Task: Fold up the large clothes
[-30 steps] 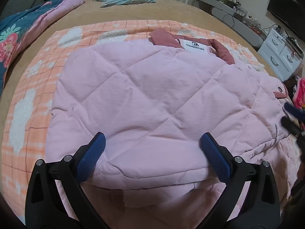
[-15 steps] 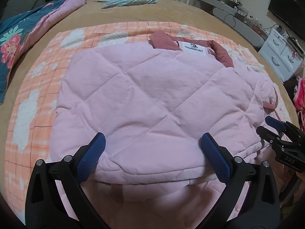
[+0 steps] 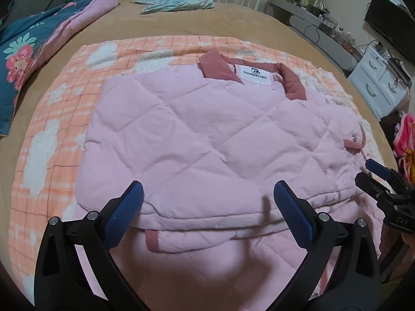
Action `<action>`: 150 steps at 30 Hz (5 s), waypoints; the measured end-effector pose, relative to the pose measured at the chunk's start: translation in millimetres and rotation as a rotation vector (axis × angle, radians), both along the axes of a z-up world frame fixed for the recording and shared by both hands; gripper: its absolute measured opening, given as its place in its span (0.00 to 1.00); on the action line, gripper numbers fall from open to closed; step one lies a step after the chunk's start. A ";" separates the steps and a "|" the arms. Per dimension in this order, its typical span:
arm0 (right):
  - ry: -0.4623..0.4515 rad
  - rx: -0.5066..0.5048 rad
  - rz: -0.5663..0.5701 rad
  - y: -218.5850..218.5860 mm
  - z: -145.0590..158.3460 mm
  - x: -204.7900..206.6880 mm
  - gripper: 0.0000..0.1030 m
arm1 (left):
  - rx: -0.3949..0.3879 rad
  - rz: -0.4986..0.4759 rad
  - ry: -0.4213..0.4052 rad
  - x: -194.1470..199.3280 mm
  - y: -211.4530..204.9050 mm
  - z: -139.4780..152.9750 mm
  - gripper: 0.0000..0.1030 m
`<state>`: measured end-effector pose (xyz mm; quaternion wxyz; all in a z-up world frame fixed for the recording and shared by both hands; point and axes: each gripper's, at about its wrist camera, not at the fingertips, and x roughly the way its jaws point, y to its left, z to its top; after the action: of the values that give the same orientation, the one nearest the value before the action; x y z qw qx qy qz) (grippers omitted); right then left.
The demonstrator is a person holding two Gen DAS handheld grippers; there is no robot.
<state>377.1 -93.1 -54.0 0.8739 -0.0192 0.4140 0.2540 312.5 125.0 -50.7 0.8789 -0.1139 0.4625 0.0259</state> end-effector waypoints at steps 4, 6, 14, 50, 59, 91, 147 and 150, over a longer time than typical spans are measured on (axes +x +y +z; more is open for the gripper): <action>-0.018 0.003 -0.005 -2.8 8.7 -5.7 0.93 | -0.003 0.002 -0.009 -4.3 -2.8 5.5 0.92; -0.025 0.006 -0.008 -4.6 12.4 -8.4 0.93 | 0.000 0.003 -0.015 -7.2 -4.8 8.8 0.92; -0.046 0.039 -0.040 -17.2 24.9 -18.4 0.94 | 0.037 0.009 -0.056 -17.3 -9.3 25.4 0.92; -0.206 0.138 -0.075 -68.0 113.9 -146.2 0.96 | 0.006 0.016 -0.236 -142.6 -31.5 105.8 0.92; -0.238 0.143 -0.072 -75.1 129.4 -176.6 0.96 | 0.038 0.018 -0.271 -174.5 -36.3 122.5 0.92; -0.147 0.027 -0.171 -144.0 76.4 -238.5 0.96 | 0.102 0.089 -0.173 -243.3 -20.8 71.6 0.92; 0.107 0.120 -0.023 -204.3 -7.7 -283.8 0.25 | -0.147 0.138 0.141 -300.8 35.5 -53.9 0.92; 0.025 0.213 -0.020 -205.4 18.2 -282.9 0.22 | -0.161 0.124 0.142 -301.2 33.7 -55.2 0.92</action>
<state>94.2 -298.5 -35.7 0.8683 0.0813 0.3955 0.2879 11.3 158.7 -105.9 0.8285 -0.2105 0.5164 0.0511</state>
